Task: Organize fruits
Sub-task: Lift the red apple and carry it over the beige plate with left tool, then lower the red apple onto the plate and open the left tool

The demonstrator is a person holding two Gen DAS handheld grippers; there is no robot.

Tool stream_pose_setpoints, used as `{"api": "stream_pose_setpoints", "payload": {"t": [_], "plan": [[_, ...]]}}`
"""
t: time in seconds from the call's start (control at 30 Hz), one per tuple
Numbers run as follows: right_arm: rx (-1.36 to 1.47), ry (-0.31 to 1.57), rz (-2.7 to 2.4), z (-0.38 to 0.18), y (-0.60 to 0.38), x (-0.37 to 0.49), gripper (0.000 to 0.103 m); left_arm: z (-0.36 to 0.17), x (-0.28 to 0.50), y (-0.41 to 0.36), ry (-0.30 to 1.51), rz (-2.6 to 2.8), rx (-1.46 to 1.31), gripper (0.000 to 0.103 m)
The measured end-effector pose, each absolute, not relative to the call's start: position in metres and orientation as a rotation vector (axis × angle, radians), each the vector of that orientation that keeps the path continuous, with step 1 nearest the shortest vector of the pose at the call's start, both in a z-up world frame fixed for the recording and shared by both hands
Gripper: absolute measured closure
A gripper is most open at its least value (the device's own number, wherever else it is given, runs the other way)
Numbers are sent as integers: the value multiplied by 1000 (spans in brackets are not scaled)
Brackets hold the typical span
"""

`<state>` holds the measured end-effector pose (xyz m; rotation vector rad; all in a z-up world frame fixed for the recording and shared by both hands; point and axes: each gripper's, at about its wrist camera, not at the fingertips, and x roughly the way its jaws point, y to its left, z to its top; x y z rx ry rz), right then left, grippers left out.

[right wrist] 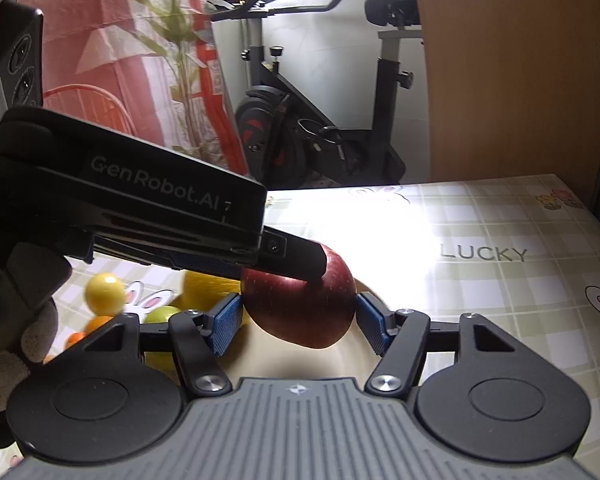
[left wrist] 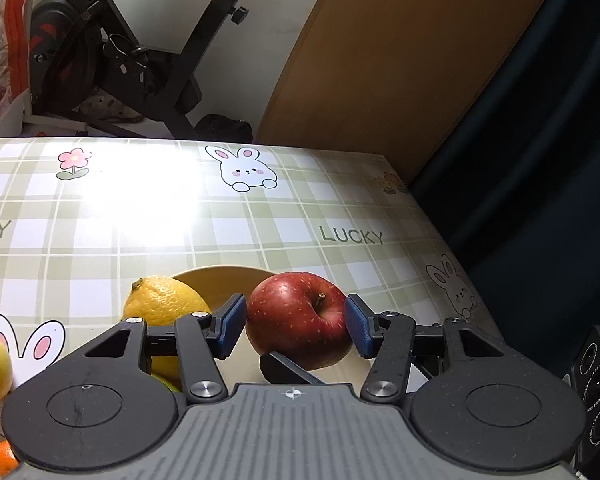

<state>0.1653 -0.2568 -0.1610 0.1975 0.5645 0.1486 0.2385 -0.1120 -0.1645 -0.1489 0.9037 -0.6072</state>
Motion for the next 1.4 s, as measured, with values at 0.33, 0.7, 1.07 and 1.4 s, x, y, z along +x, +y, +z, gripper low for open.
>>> {"api": "stream_pose_setpoints", "payload": {"t": [0.33, 0.7, 1.07, 1.4], "plan": [[209, 560, 146, -170, -257, 190, 39, -173, 259, -132, 911, -562, -71, 47], [200, 556, 125, -172, -248, 188, 39, -157, 256, -116, 857, -544, -97, 47], [156, 559, 78, -157, -244, 173, 38, -136, 237, -93, 799, -512, -120, 47], [133, 538, 95, -135, -226, 144, 37, -123, 208, -61, 746, -453, -90, 47]]}}
